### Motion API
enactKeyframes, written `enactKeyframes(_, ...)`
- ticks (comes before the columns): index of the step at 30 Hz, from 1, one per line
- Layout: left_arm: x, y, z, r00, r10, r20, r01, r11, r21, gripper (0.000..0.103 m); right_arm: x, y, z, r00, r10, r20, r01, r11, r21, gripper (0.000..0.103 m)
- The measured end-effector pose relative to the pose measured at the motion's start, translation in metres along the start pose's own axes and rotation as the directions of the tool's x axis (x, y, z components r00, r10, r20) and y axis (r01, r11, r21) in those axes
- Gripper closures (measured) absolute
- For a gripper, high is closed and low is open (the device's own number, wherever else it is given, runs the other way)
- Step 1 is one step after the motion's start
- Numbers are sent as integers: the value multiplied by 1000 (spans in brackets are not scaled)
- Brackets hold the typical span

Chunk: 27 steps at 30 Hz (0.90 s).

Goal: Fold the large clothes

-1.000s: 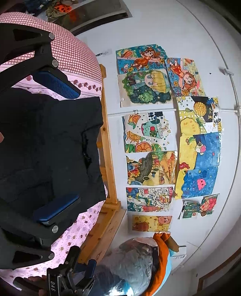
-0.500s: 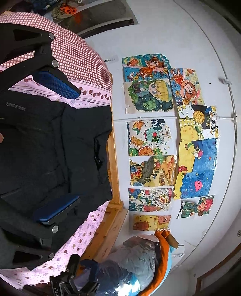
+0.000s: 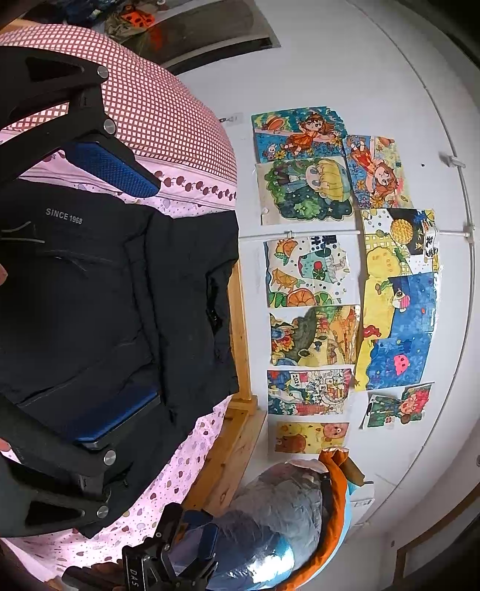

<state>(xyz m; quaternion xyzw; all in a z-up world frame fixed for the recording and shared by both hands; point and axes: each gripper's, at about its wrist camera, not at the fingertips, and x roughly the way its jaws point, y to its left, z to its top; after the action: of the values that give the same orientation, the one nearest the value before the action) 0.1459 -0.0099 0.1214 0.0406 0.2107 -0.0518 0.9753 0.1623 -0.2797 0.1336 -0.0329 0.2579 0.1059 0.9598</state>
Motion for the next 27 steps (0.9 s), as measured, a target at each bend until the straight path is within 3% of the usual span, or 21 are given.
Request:
enactKeyframes(12, -5, 3, -34, 999, 7, -32, -6, 999, 53, 0, -3, 1, -26, 1000, -12, -27, 11, 1000, -28, 3)
enactKeyframes(19, -10, 12, -60, 997, -4, -71, 8, 998, 68, 0, 4, -6, -53, 990, 102, -95, -102, 995, 11, 3)
enactKeyframes(27, -16, 18, -81, 990, -61, -125, 81, 984, 158, 0, 18, -9, -78, 958, 237, -163, -234, 971, 40, 3)
